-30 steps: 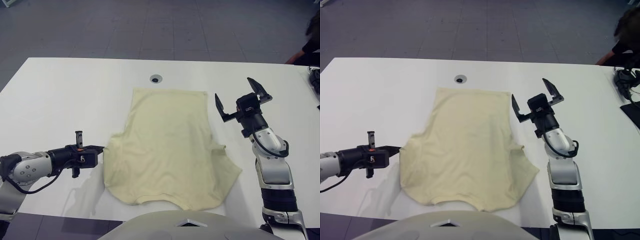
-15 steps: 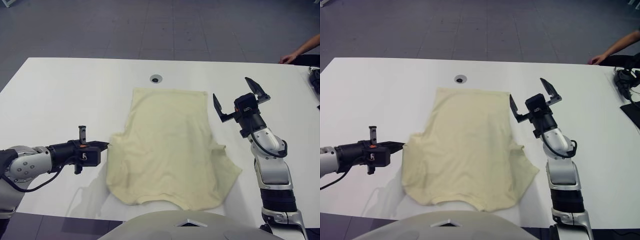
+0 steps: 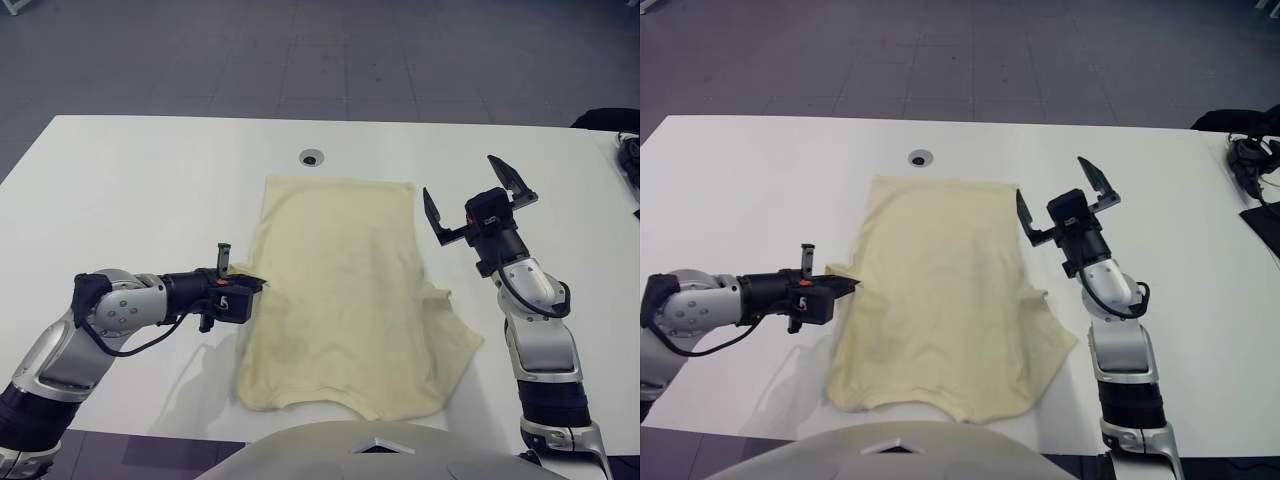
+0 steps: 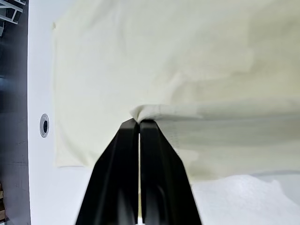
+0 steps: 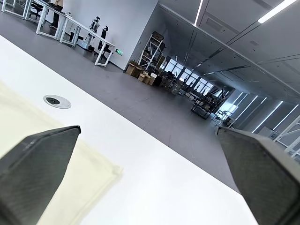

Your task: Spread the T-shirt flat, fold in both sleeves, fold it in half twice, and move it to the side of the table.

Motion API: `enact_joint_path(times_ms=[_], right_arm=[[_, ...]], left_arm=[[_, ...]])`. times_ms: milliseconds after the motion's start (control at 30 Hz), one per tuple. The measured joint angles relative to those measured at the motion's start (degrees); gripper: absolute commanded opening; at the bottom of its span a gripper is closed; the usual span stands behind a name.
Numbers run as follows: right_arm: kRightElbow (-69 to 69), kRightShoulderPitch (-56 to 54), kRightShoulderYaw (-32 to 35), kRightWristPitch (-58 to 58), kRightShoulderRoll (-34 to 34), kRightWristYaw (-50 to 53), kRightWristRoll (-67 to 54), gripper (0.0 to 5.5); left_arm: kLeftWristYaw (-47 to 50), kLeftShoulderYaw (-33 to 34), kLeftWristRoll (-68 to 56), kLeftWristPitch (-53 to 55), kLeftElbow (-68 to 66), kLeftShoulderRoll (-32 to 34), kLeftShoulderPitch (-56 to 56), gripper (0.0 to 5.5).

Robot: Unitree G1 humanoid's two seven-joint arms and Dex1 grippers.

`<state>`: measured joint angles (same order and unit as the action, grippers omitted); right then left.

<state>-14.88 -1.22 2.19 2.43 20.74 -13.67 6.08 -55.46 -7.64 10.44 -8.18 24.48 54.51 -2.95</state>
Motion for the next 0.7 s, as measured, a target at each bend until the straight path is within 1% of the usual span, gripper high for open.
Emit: enact_joint_path(times_ms=[433, 700], right_arm=[[-1.61, -0.03, -0.76, 1.35, -0.68, 0.35, 0.76, 5.40], [-2.01, -0.03, -0.76, 1.70, -0.68, 0.35, 0.80, 5.40]], left_arm=[[-1.35, -6.51, 0.95, 2.17, 1.30, -1.93, 0.54, 0.02], [-1.49, -8.85, 1.78, 2.13, 1.36, -2.21, 0.53, 0.02]])
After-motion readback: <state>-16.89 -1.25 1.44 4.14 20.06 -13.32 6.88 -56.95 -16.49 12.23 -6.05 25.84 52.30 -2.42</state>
